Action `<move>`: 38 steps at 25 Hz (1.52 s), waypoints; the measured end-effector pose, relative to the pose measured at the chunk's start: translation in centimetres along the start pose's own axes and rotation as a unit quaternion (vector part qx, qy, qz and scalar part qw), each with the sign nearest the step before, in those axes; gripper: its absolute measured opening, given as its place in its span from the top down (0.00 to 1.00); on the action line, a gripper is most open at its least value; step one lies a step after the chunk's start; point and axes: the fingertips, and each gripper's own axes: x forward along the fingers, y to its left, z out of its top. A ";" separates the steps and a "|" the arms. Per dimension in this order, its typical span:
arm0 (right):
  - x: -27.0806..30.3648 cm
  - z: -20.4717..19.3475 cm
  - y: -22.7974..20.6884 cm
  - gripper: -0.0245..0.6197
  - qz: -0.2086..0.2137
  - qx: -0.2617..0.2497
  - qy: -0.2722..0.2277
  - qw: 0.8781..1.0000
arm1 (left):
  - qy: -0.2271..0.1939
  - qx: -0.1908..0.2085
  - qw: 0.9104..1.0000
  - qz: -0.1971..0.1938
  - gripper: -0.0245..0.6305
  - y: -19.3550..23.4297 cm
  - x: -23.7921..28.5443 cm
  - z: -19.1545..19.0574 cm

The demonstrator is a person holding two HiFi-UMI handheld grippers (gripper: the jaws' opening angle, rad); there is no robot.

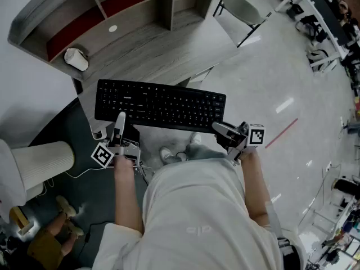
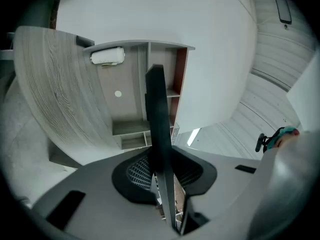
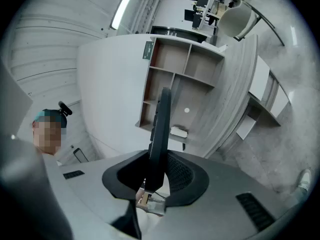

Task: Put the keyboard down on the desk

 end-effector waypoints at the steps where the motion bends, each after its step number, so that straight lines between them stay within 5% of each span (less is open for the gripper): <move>1: -0.1 -0.1 0.0 0.77 -0.005 -0.001 0.000 1.000 | 0.000 -0.001 1.000 0.000 0.81 0.0 -0.1 -0.1; 17: -0.3 -0.6 -0.4 0.77 0.018 -0.001 -0.014 1.000 | 0.006 0.007 1.000 0.003 0.81 -0.4 -0.4 -0.3; 31: 0.0 0.3 -0.3 0.77 0.012 0.032 -0.018 0.999 | 0.008 -0.001 0.999 0.043 0.81 -0.3 -0.3 -0.1; 38: -4.1 -1.2 2.6 0.77 0.023 0.032 -0.020 0.999 | 0.002 -0.003 0.999 0.049 0.81 -2.9 -3.3 -4.6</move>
